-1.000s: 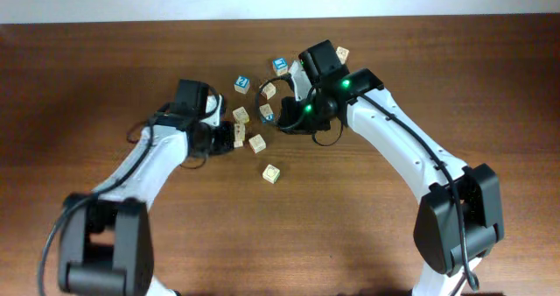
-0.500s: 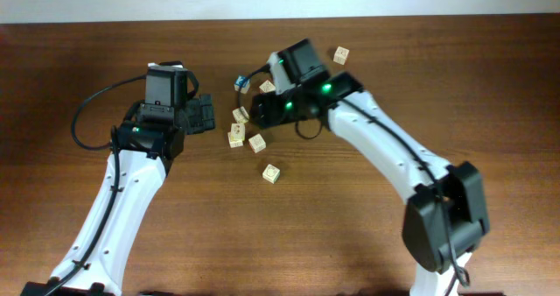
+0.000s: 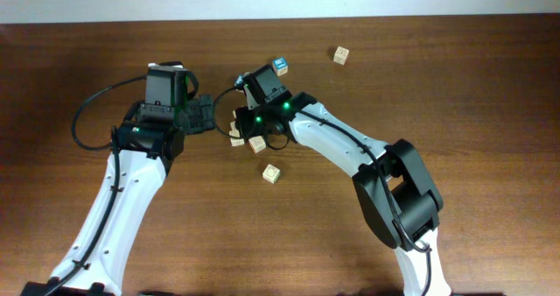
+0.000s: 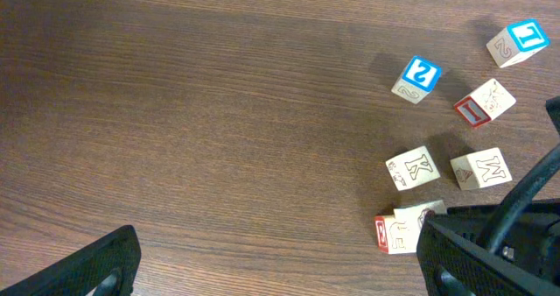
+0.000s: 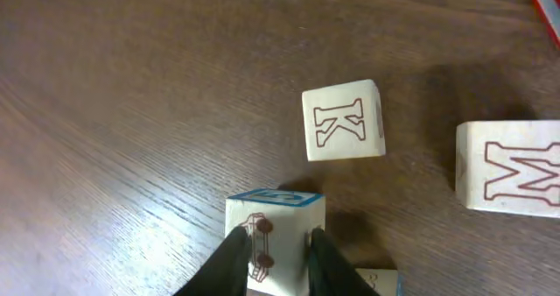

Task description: Rotate 4 blocks

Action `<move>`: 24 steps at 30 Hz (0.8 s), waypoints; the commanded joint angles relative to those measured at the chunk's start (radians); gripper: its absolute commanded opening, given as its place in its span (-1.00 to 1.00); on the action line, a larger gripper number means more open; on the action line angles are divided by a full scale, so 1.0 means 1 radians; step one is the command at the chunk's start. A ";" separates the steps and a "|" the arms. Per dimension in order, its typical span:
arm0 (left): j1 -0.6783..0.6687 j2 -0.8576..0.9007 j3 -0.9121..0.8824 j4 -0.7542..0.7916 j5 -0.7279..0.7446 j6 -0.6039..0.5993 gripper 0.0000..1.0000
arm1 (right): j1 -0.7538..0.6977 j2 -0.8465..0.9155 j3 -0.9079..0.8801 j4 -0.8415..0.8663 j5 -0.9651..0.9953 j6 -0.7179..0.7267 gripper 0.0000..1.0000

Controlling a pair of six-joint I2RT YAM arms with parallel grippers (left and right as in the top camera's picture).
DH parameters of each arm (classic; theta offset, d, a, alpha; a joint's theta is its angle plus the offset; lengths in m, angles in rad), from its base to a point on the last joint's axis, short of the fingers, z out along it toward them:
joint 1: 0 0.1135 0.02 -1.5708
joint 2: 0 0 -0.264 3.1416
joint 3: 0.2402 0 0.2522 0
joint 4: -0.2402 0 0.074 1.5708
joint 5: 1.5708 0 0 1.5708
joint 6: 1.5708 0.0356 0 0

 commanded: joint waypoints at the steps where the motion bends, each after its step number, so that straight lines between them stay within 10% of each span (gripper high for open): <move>1: 0.005 -0.021 0.019 0.002 -0.014 0.002 0.98 | -0.018 0.016 0.000 -0.033 0.106 0.000 -0.58; 6: 0.005 -0.021 0.019 0.002 -0.014 0.002 0.98 | -0.136 0.015 0.012 -0.060 0.132 -0.011 -0.54; 10: 0.005 -0.021 0.019 0.002 -0.014 0.002 0.98 | -0.147 0.014 0.143 -0.249 -0.089 -0.144 0.06; 17: 0.005 -0.021 0.019 0.002 -0.013 0.002 0.98 | -0.051 0.017 0.133 -0.482 -0.180 -0.078 0.07; 22: 0.005 -0.021 0.019 0.002 -0.014 0.002 0.98 | -0.020 0.020 0.054 -0.346 -0.094 0.065 -0.86; 24: 0.005 -0.021 0.019 0.002 -0.013 0.002 0.98 | -0.012 0.021 0.018 -0.275 -0.079 0.088 -0.92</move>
